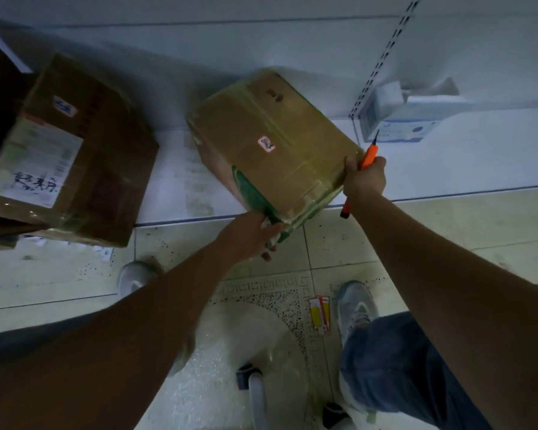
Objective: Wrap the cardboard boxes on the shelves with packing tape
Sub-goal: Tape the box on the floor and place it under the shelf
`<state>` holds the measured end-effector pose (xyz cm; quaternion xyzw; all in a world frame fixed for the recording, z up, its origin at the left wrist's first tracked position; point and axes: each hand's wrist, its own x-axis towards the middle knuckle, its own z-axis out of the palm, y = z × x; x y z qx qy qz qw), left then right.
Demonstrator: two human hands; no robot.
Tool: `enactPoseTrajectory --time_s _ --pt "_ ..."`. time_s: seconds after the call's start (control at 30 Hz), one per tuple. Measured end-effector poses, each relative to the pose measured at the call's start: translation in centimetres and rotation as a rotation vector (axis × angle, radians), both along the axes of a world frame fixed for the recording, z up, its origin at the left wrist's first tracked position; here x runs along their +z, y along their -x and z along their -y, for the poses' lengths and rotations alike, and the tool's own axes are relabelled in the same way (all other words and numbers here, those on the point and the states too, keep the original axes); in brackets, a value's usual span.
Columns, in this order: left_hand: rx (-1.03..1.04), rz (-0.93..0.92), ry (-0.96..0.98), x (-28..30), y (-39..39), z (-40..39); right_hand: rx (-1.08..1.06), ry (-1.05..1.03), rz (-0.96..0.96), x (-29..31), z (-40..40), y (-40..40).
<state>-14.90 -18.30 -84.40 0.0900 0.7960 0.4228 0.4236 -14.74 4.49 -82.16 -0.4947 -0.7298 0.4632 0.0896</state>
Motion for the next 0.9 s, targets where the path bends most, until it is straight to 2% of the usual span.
enactPoseTrajectory --time_s 0.1,0.2,0.33,0.43,0.57,0.73,0.9 --pt "-0.002 0.029 -0.047 0.0 -1.3 -2.4 0.031 -0.008 -0.082 -0.2 1.1 -1.6" --pt "-0.014 0.025 -0.081 -0.1 -2.7 -5.4 0.185 -0.129 0.026 -0.6 3.3 -3.6" --pt "-0.003 0.180 -0.208 -1.2 -2.6 -7.5 0.337 -0.337 0.081 -1.7 3.0 -4.5" --pt "-0.058 0.128 -0.127 -2.0 -1.9 -7.8 0.392 -0.413 0.089 -2.6 1.7 -4.6" --pt "-0.023 0.053 -0.050 -2.7 -1.6 -7.5 0.410 -0.404 0.113 -2.5 1.4 -4.2" --pt "-0.054 -0.030 -0.152 -1.5 -2.6 -6.6 0.442 -0.398 0.132 -1.7 1.4 -4.3" --pt "0.096 -0.021 -0.150 -0.2 -4.5 -5.7 0.517 -0.280 0.152 1.1 0.7 -5.0"
